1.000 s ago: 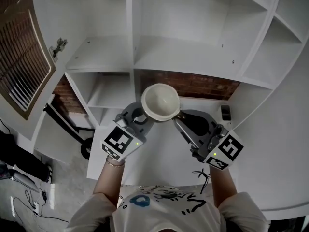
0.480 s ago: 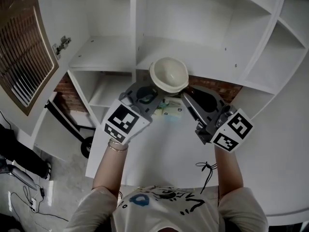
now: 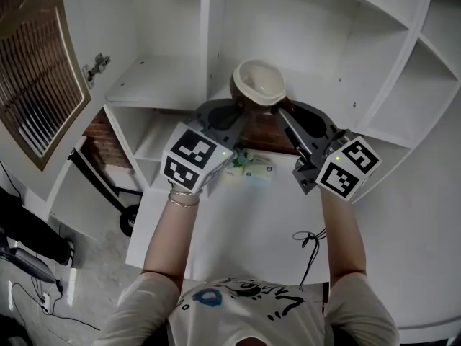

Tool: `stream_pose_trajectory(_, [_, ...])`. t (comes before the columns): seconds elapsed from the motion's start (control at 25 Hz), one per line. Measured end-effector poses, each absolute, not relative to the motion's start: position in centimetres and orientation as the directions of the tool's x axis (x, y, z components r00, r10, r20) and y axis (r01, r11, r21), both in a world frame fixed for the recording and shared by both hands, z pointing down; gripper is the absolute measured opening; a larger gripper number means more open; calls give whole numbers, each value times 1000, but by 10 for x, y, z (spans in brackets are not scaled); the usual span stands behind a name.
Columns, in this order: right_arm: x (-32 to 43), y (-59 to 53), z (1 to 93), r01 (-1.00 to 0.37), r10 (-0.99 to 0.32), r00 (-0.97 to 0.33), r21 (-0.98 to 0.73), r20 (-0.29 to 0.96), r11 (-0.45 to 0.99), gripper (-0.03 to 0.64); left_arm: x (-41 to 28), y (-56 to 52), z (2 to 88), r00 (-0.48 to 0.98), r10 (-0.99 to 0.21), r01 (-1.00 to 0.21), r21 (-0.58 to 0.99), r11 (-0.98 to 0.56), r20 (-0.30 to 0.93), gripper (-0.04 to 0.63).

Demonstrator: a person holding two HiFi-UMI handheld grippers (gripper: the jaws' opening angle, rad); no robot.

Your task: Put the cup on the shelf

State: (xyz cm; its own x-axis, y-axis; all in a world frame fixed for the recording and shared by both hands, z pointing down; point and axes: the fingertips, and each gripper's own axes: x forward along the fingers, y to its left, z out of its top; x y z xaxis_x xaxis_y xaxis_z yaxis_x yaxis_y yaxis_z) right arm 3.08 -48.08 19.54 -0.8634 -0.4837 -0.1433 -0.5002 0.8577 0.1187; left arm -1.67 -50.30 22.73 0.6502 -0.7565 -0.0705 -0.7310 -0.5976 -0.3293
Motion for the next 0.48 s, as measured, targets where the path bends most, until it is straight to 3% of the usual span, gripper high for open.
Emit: stream_pose_trajectory(0.48, [21, -563, 179, -550, -552, -834, 56, 18, 833, 61, -22, -507, 215, 664, -745, -721, -311, -619, -58, 15])
